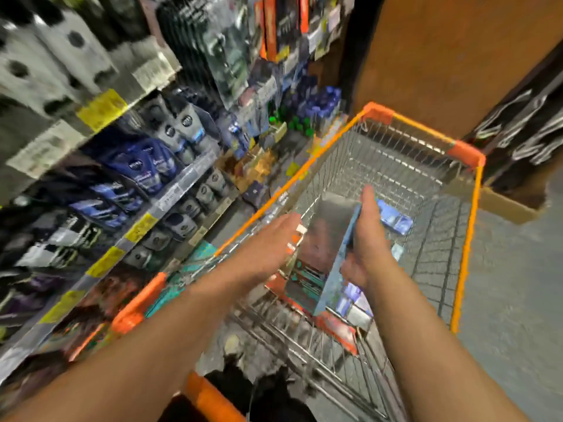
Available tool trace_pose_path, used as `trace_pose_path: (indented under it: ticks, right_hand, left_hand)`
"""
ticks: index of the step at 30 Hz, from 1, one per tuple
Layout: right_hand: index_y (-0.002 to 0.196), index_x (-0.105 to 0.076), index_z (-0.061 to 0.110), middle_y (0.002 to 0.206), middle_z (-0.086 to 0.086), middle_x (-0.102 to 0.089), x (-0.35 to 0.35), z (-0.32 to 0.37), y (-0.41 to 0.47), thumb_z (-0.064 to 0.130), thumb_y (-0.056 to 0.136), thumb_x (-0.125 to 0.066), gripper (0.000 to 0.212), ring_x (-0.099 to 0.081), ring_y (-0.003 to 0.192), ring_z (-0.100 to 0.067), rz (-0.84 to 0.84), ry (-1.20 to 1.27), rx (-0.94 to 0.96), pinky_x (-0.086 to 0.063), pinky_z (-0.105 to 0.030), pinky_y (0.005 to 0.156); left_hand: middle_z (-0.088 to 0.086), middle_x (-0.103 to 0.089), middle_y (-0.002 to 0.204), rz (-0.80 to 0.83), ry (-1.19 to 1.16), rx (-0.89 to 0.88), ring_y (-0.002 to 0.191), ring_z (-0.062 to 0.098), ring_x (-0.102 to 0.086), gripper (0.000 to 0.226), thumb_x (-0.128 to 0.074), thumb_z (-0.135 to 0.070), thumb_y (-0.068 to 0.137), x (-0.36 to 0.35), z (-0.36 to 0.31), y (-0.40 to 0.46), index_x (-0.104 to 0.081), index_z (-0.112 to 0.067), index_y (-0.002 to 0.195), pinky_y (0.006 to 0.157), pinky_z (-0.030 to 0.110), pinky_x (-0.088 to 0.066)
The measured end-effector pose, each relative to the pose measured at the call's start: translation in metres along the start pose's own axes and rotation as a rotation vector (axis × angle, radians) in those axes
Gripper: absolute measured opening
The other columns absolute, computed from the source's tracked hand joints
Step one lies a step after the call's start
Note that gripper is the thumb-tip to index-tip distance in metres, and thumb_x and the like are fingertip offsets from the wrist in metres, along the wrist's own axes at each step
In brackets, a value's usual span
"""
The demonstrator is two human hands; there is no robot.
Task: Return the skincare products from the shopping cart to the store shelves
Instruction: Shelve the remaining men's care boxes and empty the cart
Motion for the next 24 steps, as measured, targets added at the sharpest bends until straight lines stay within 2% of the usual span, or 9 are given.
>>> trace_pose_path:
  ticks: [3, 6, 8, 10, 13, 16, 19, 21, 24]
  right_hand:
    - [0.083, -0.071, 0.014, 0.076, -0.009, -0.067, -0.046, 0.029, -0.031, 0.080, 0.094, -0.033, 0.077, -0.064, 0.064, -0.024, 0.158, 0.083, 0.058, -0.055, -0.030, 0.068]
    - [0.084, -0.073, 0.016, 0.085, -0.011, -0.061, -0.100, 0.054, -0.061, 0.085, 0.089, -0.040, 0.076, -0.058, 0.077, -0.028, 0.254, 0.114, 0.105, -0.046, -0.043, 0.087]
    - [0.088, -0.077, 0.015, 0.088, -0.011, -0.062, -0.130, 0.067, -0.079, 0.084, 0.089, -0.040, 0.078, -0.059, 0.081, -0.028, 0.275, 0.070, 0.161, -0.043, -0.047, 0.094]
    - [0.100, -0.076, 0.011, 0.093, -0.014, -0.068, -0.161, 0.078, -0.095, 0.081, 0.092, -0.036, 0.081, -0.064, 0.086, -0.032, 0.255, -0.032, 0.224, -0.051, -0.047, 0.090]
    - [0.111, -0.070, 0.009, 0.099, -0.019, -0.068, -0.211, 0.086, -0.116, 0.082, 0.090, -0.035, 0.085, -0.067, 0.088, -0.034, 0.243, -0.240, 0.288, -0.058, -0.042, 0.076]
    - [0.114, -0.064, 0.009, 0.090, -0.013, -0.065, -0.263, 0.082, -0.127, 0.087, 0.087, -0.032, 0.089, -0.065, 0.073, -0.028, 0.307, -0.443, 0.352, -0.056, -0.039, 0.067]
    - [0.110, -0.066, 0.019, 0.081, -0.003, -0.068, -0.307, 0.077, -0.137, 0.079, 0.094, -0.031, 0.072, -0.065, 0.078, -0.023, 0.418, -0.533, 0.368, -0.052, -0.040, 0.076]
    - [0.121, -0.067, 0.019, 0.099, -0.007, -0.075, -0.331, 0.071, -0.145, 0.072, 0.094, -0.050, 0.062, -0.070, 0.091, -0.026, 0.487, -0.527, 0.341, -0.054, -0.041, 0.081]
    - [0.129, -0.060, 0.015, 0.115, -0.018, -0.072, -0.360, 0.063, -0.148, 0.049, 0.087, -0.065, 0.055, -0.068, 0.086, -0.028, 0.541, -0.545, 0.422, -0.051, -0.036, 0.068]
  left_hand:
    - [-0.016, -0.067, 0.115, -0.006, -0.236, -0.033, 0.109, 0.003, -0.065, 0.030, -0.035, -0.037, 0.111, 0.023, -0.013, -0.028, -0.062, -0.034, 0.123, 0.098, 0.022, -0.052]
    - [-0.019, -0.073, 0.100, 0.006, -0.436, -0.052, 0.099, 0.008, -0.072, 0.044, -0.038, -0.070, 0.098, 0.053, -0.025, -0.055, -0.072, -0.042, 0.097, 0.101, 0.043, -0.055]
    - [-0.023, -0.071, 0.107, 0.009, -0.451, -0.127, 0.091, -0.005, -0.071, 0.035, -0.034, -0.062, 0.103, 0.071, -0.030, -0.069, -0.066, -0.048, 0.105, 0.090, 0.030, -0.059]
    - [-0.022, -0.068, 0.121, 0.008, -0.499, -0.221, 0.088, -0.014, -0.068, 0.035, -0.040, -0.059, 0.100, 0.096, -0.033, -0.085, -0.055, -0.049, 0.129, 0.073, 0.015, -0.055]
    - [-0.012, -0.074, 0.111, 0.035, -0.505, -0.322, 0.084, 0.006, -0.071, 0.063, -0.065, -0.057, 0.091, 0.129, -0.031, -0.105, -0.052, -0.029, 0.146, 0.062, 0.023, -0.053]
    - [0.007, -0.072, 0.105, 0.021, -0.477, -0.368, 0.084, 0.012, -0.069, 0.051, -0.075, -0.039, 0.085, 0.159, -0.024, -0.123, -0.059, -0.023, 0.131, 0.064, 0.028, -0.056]
    - [0.004, -0.076, 0.097, -0.006, -0.644, -0.346, 0.082, 0.017, -0.075, 0.037, -0.073, -0.042, 0.084, 0.193, -0.011, -0.144, -0.068, -0.024, 0.116, 0.079, 0.038, -0.060]
    - [0.012, -0.077, 0.106, 0.043, -0.814, -0.353, 0.087, 0.029, -0.076, 0.036, -0.074, -0.048, 0.084, 0.216, -0.003, -0.160, -0.079, -0.021, 0.108, 0.082, 0.042, -0.062]
    - [0.023, -0.071, 0.119, 0.156, -0.957, -0.444, 0.090, 0.042, -0.073, 0.059, -0.051, -0.062, 0.095, 0.248, 0.008, -0.185, -0.071, -0.018, 0.128, 0.066, 0.042, -0.062]
Point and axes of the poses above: each hand's wrist, its own y-axis towards the middle knuckle, its own x-axis out of the back of the hand, z = x × y, the point moved 3 cm from there along y, towards the middle knuckle
